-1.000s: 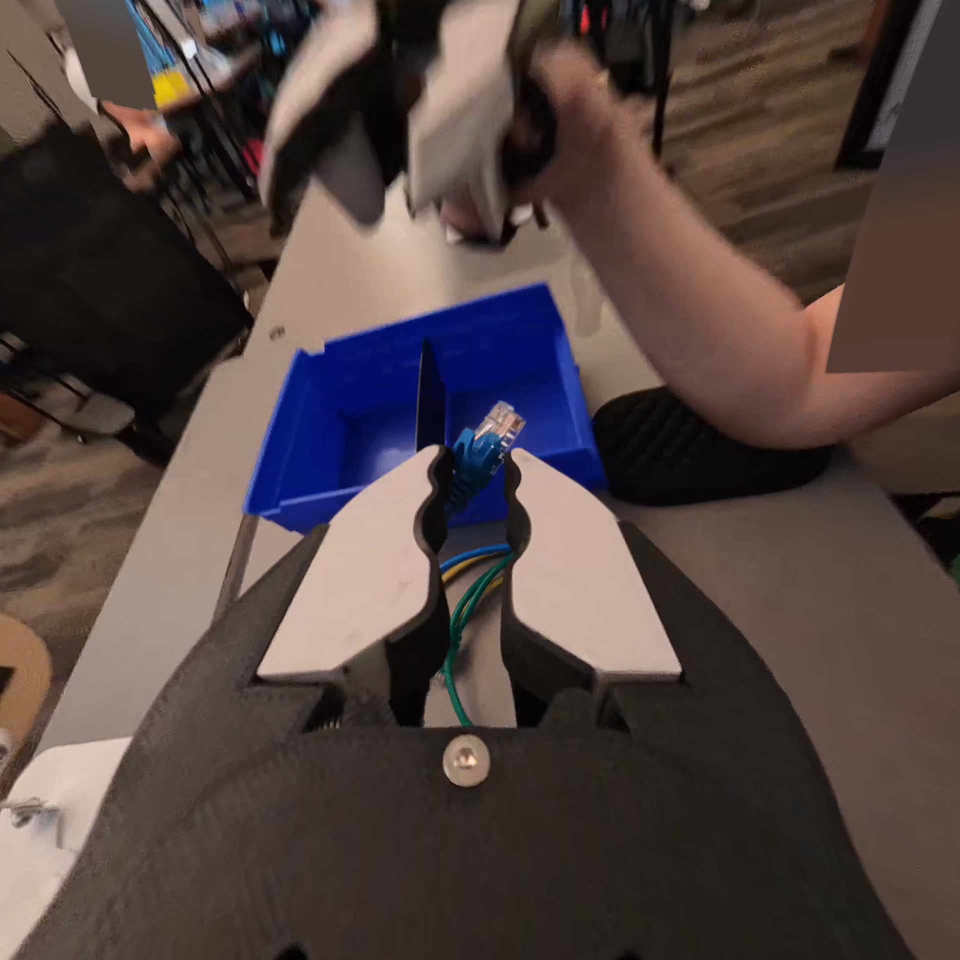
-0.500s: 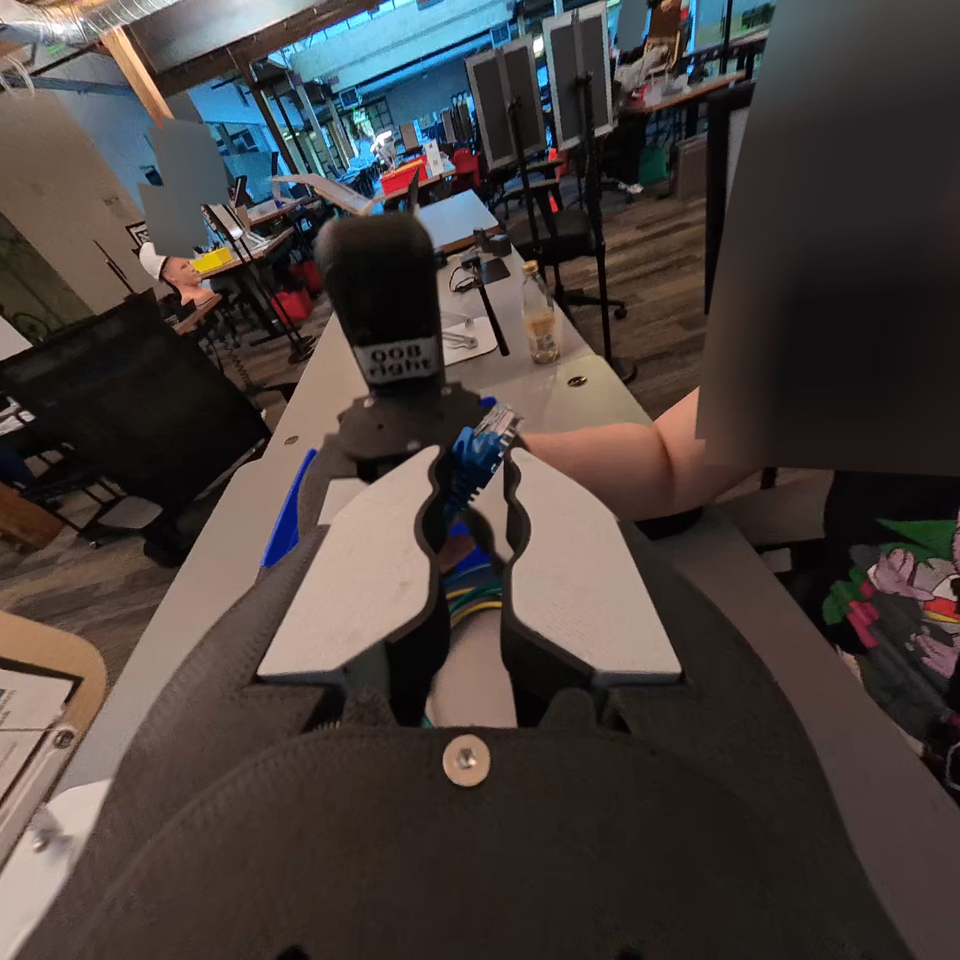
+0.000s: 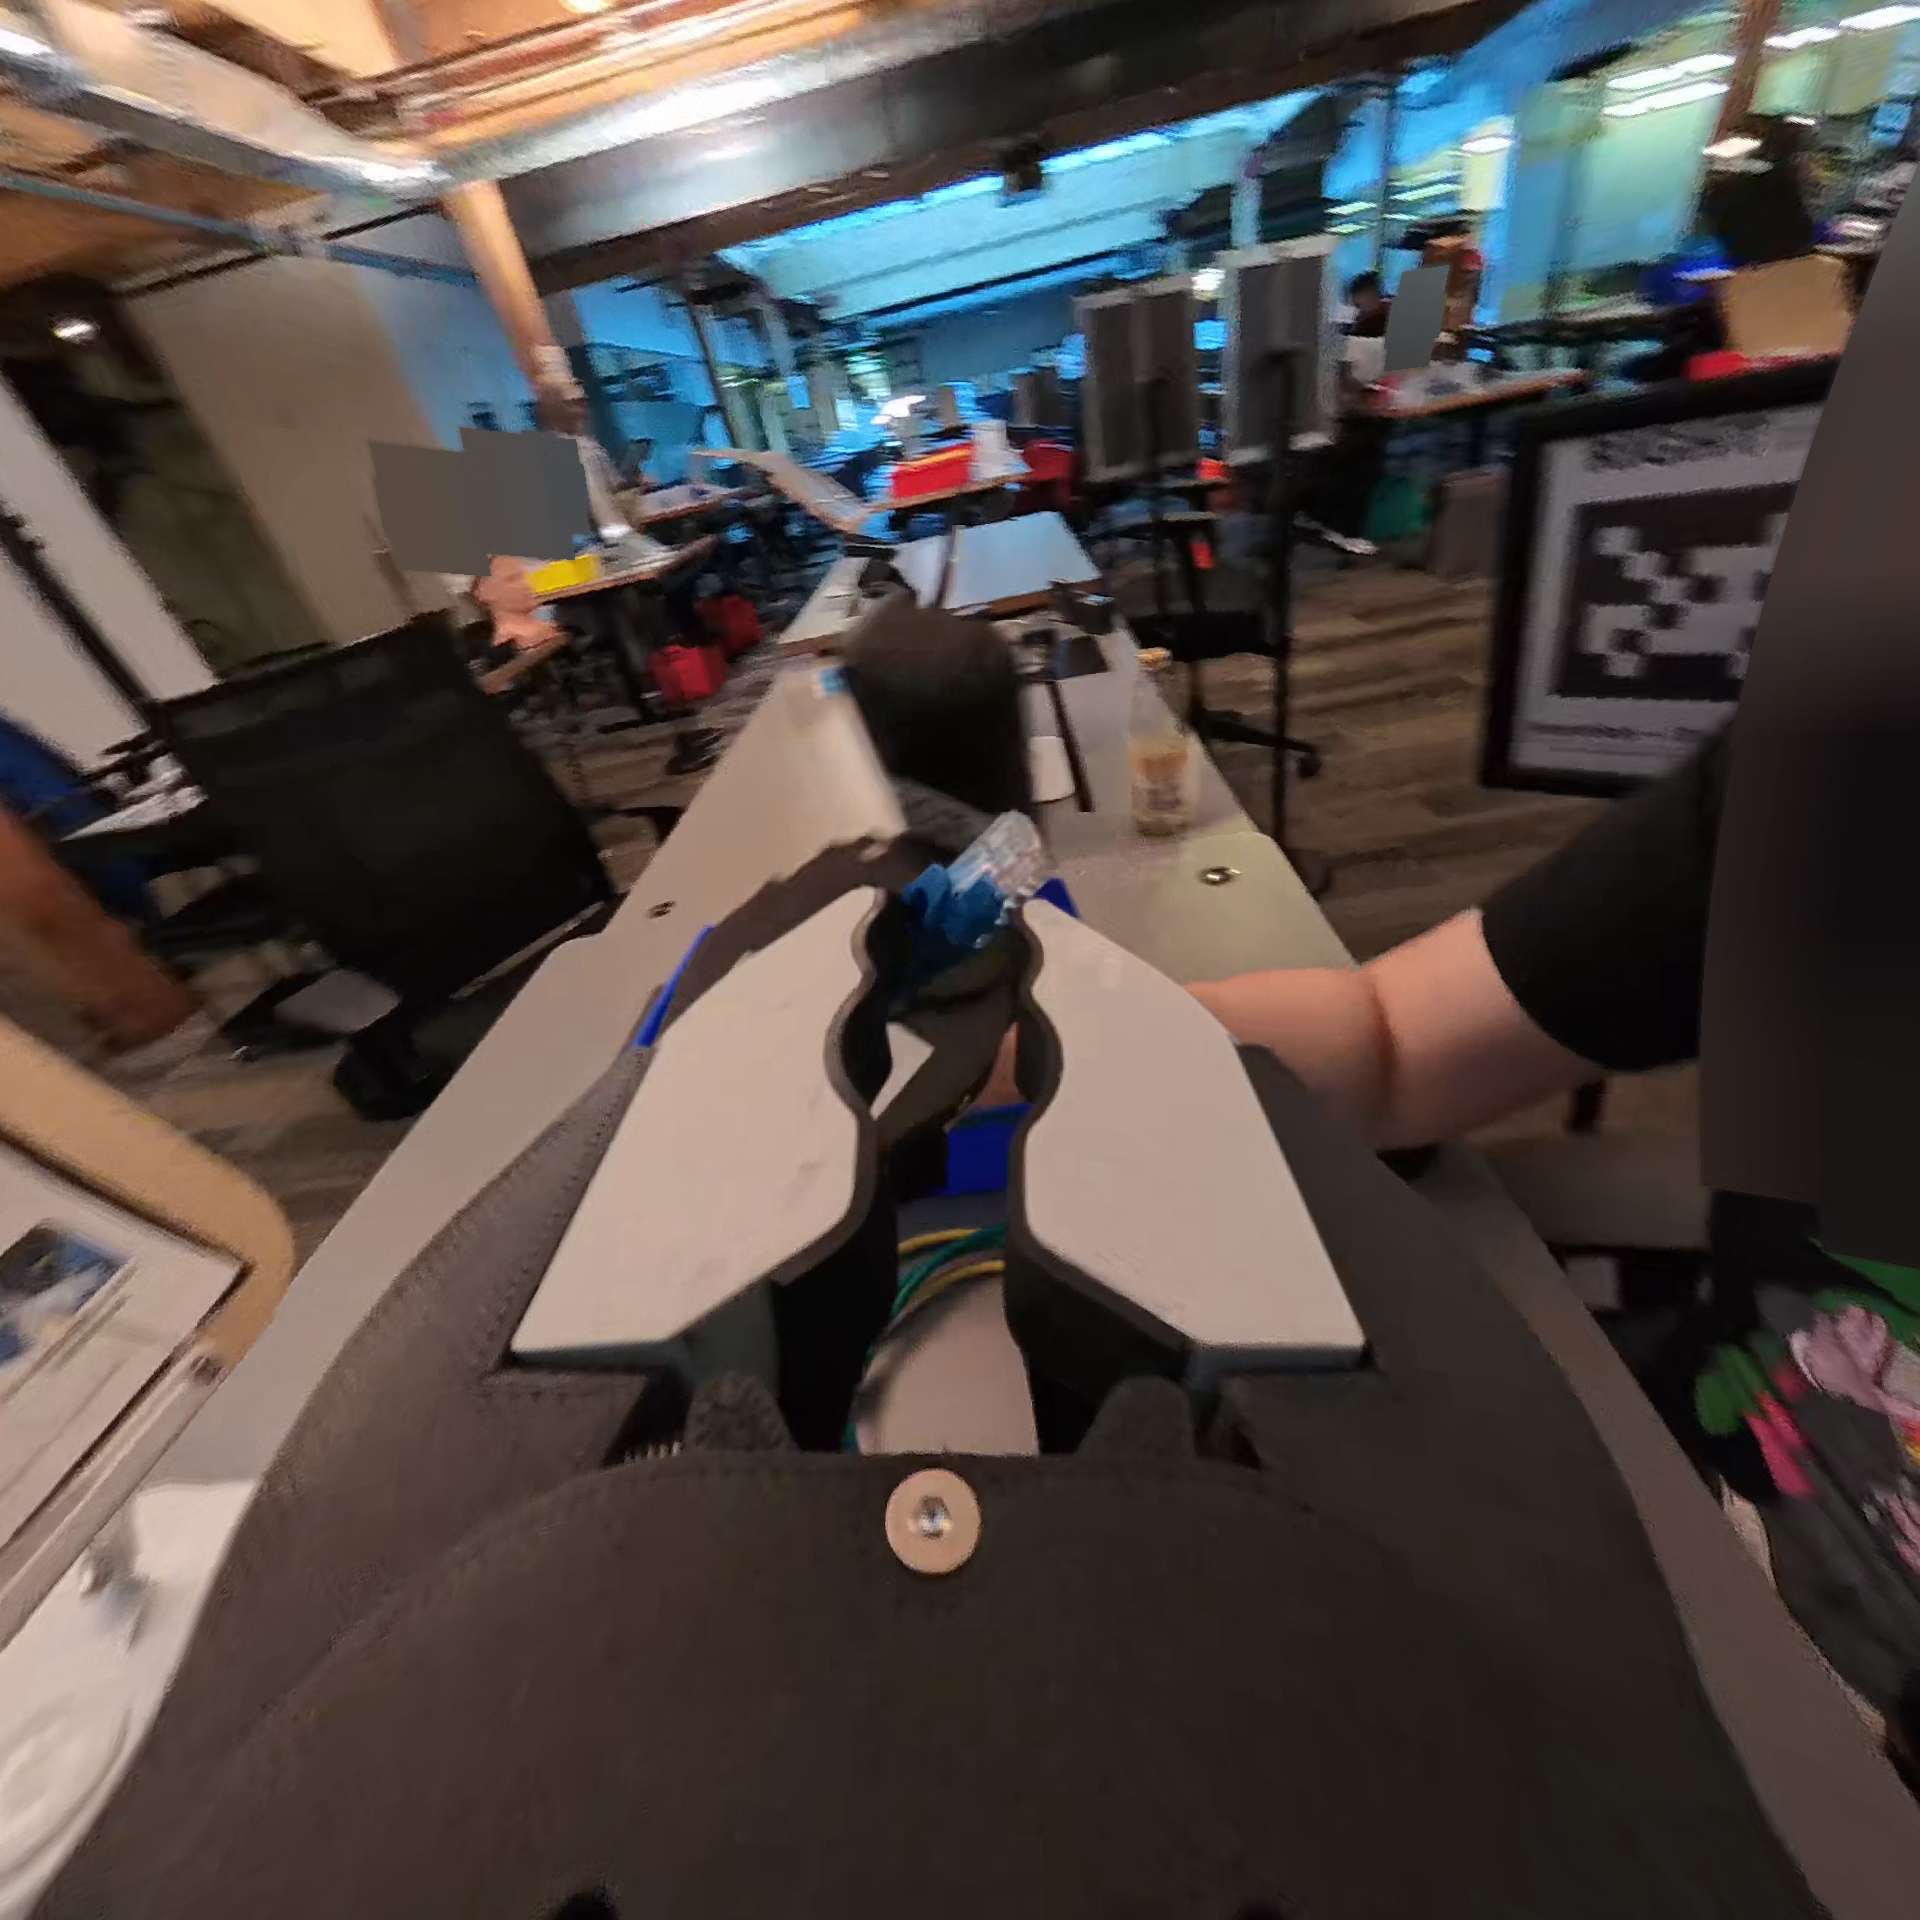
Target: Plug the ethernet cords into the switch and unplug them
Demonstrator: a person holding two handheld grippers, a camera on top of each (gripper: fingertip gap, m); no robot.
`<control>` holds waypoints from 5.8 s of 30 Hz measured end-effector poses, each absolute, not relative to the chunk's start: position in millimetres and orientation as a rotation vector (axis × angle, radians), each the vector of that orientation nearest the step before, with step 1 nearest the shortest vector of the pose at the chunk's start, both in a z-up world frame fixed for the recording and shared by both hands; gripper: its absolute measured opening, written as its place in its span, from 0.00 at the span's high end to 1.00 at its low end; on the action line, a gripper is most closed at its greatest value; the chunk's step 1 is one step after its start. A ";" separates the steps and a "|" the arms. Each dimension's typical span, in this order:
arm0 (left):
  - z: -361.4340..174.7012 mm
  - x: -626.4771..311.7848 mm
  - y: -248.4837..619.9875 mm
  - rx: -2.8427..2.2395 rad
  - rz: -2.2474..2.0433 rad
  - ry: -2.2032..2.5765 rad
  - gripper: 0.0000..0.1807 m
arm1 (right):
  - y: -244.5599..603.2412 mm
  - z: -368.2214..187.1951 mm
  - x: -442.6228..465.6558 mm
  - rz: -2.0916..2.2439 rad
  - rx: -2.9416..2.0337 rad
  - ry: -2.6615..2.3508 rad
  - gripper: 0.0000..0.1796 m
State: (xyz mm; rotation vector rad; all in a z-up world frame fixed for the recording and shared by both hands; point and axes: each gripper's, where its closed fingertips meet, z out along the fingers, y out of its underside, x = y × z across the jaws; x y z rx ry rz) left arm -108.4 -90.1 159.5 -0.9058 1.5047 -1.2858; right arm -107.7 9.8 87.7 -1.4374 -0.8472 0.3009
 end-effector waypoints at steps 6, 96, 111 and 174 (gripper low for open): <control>162.8 -111.9 -56.7 -1.197 -1.246 1.289 0.57 | 6.5 143.7 -21.7 -0.702 -1.349 -0.608 1.00; 142.0 -114.8 -34.3 -0.713 -0.197 1.387 0.91 | -41.7 151.4 -110.2 1.240 -1.315 -0.548 0.96; 127.1 -115.5 -52.0 -0.676 -0.245 1.526 0.91 | -55.5 136.4 -124.7 1.095 -1.341 -0.810 0.93; -151.6 -151.6 97.5 -2.141 -0.227 0.825 0.73 | -94.6 188.1 -67.2 1.045 -1.181 -0.807 0.93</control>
